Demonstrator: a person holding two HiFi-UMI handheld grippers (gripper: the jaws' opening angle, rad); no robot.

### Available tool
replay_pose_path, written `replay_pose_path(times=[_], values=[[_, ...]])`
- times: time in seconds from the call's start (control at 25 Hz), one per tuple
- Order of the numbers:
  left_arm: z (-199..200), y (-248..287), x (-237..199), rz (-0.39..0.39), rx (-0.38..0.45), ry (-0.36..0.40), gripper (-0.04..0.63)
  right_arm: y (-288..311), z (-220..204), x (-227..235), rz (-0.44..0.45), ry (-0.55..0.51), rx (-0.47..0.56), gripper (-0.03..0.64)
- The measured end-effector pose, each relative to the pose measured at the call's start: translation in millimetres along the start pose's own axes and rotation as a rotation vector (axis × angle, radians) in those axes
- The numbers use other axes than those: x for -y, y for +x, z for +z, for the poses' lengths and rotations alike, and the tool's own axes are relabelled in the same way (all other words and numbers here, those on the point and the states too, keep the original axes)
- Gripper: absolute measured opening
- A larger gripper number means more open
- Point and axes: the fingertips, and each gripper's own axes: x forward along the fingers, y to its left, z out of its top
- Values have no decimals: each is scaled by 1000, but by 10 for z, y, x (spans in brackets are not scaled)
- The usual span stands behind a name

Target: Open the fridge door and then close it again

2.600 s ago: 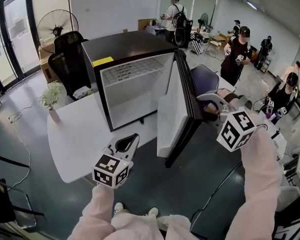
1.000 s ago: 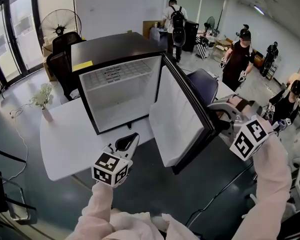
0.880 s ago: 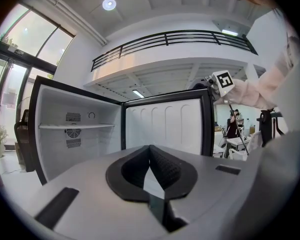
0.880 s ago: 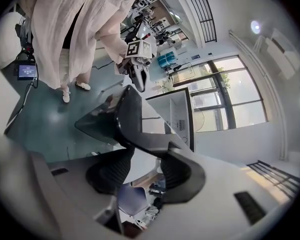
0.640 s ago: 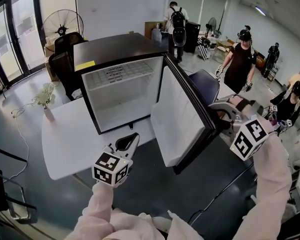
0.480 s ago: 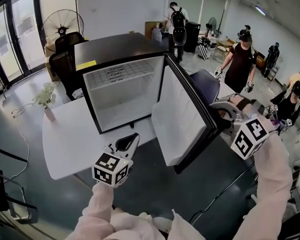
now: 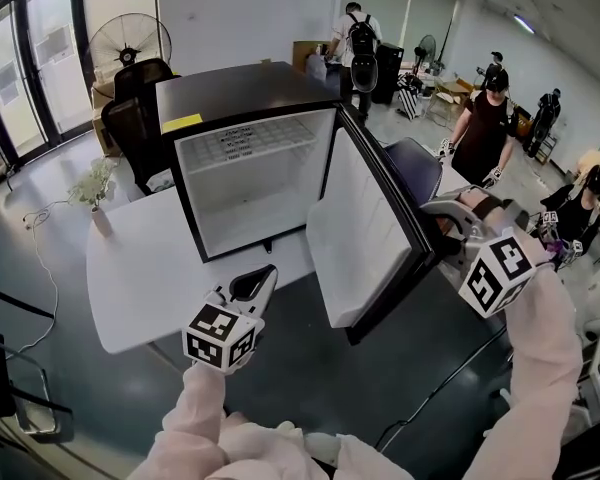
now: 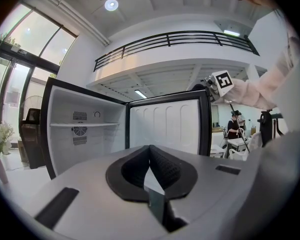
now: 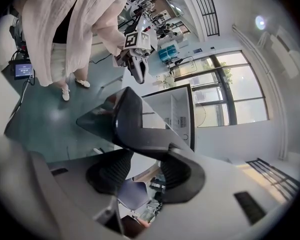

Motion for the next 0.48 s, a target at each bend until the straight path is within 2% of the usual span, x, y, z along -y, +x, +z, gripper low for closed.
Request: replay_pose_path(times=[0.48], values=[[-93,-233,-55,9,-16,-4,11,49,184,40,-2,14,-4,173]])
